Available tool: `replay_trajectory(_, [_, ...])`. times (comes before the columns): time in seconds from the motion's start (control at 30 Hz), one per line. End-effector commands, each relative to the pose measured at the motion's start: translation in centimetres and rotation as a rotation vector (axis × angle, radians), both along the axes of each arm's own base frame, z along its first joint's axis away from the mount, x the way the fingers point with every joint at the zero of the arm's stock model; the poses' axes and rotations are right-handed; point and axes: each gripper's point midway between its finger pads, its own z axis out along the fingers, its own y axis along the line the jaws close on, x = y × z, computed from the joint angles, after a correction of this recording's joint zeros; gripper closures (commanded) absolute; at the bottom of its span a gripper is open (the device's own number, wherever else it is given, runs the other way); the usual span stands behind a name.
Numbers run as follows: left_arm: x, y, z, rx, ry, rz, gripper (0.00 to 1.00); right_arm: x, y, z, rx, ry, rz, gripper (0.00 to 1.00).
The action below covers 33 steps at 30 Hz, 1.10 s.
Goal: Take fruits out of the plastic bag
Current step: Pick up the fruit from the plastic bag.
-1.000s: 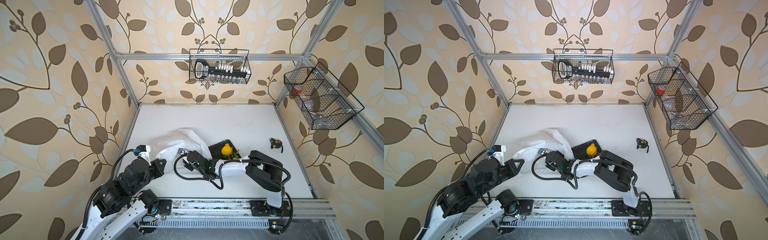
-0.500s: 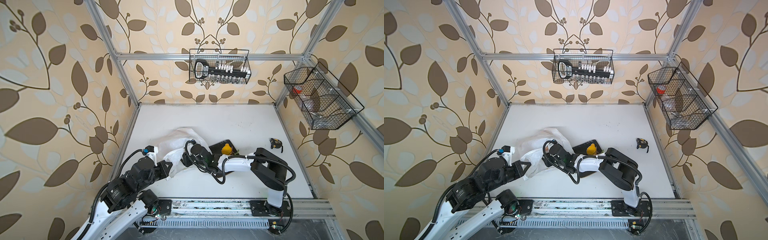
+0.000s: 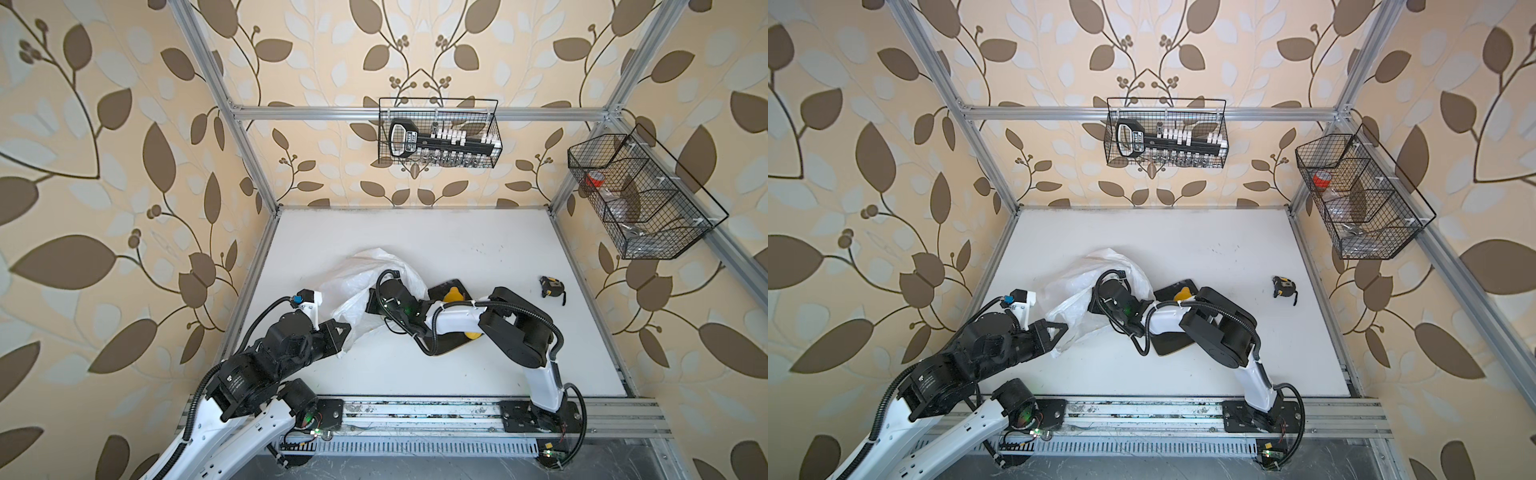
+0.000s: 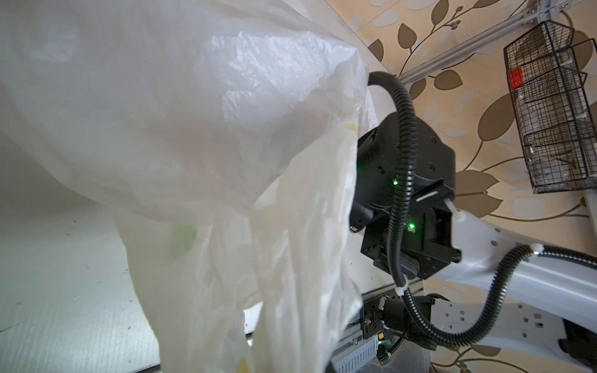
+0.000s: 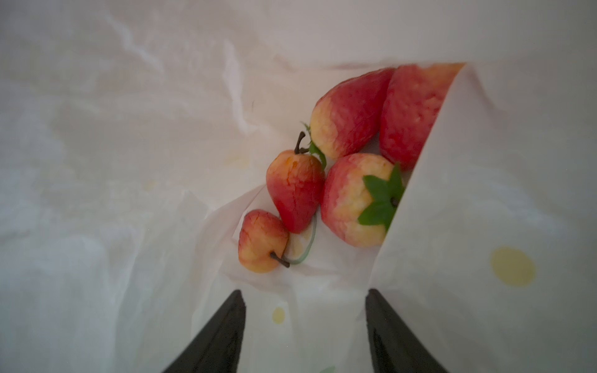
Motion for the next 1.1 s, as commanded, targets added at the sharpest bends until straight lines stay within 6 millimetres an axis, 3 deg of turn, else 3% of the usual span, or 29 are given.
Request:
replay_trajectory(0.0, [0.1, -1.0, 0.5, -0.028, -0.013, -0.039, 1.0, 2.3, -0.5, -0.3, 0.021, 0.025, -0.155, 0.32])
replay_trajectory(0.5, [-0.4, -2.5, 1.8, -0.057, -0.01, -0.126, 1.0, 5.9, 0.4, -4.9, -0.07, 0.077, -0.305, 0.2])
replay_trajectory(0.8, [-0.7, -2.8, 3.4, -0.082, -0.065, -0.162, 1.0, 6.6, 0.3, -9.5, -0.21, 0.181, -0.364, 0.19])
replay_trajectory(0.93, [-0.7, -2.6, 3.4, -0.08, -0.069, -0.155, 1.0, 6.6, 0.1, -10.6, -0.248, 0.205, -0.374, 0.22])
replay_trajectory(1.07, [-0.5, -1.9, 2.8, -0.06, -0.058, -0.114, 1.0, 6.8, 0.2, -9.9, -0.253, 0.193, -0.356, 0.36])
